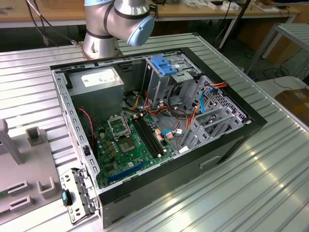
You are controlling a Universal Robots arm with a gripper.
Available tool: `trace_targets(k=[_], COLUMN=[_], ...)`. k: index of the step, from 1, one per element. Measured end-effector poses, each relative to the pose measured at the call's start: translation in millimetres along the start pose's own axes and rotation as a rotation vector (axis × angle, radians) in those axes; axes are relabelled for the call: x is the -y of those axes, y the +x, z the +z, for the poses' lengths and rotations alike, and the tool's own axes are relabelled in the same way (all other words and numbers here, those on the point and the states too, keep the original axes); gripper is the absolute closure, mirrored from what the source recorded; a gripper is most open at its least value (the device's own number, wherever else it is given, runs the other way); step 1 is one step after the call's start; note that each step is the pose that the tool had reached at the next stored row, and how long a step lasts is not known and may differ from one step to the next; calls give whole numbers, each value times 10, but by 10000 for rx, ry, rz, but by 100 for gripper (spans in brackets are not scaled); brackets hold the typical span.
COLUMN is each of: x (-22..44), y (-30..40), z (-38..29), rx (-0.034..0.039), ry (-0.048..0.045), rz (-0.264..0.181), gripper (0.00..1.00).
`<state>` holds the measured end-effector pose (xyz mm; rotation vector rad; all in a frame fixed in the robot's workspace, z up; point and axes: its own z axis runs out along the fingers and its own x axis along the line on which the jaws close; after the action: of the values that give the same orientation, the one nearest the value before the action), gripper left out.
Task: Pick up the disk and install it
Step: 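Reach for the disk, then pick up the disk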
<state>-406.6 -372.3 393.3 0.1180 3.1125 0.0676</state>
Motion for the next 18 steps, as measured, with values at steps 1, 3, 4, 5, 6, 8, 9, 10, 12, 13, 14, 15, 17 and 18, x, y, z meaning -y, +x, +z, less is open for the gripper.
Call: trace_targets(k=[1, 3, 4, 5, 6, 8, 9, 10, 12, 13, 14, 15, 17, 18], x=[1, 5, 5, 5, 7, 15, 15, 14, 14, 14, 14, 14, 15, 15], y=[37, 155, 292, 334, 387, 521, 521, 522, 522, 522, 523, 523, 523, 523], z=[-2, -4, -7, -8, -10, -13, -13, -14, -13, -14, -14, -14, -13, -13], rx=[-1, 1, 1, 1, 0, 1, 0, -1, 0, 0, 0, 0, 0, 0], ry=[0, 0, -1, 0, 0, -1, 0, 0, -1, 0, 0, 0, -1, 0], rz=[-1, 1, 0, 0, 0, 0, -1, 0, 0, 0, 0, 0, -1, 0], gripper=[89, 89, 89, 89, 89, 89, 89, 89, 89, 89, 89, 89, 89, 89])
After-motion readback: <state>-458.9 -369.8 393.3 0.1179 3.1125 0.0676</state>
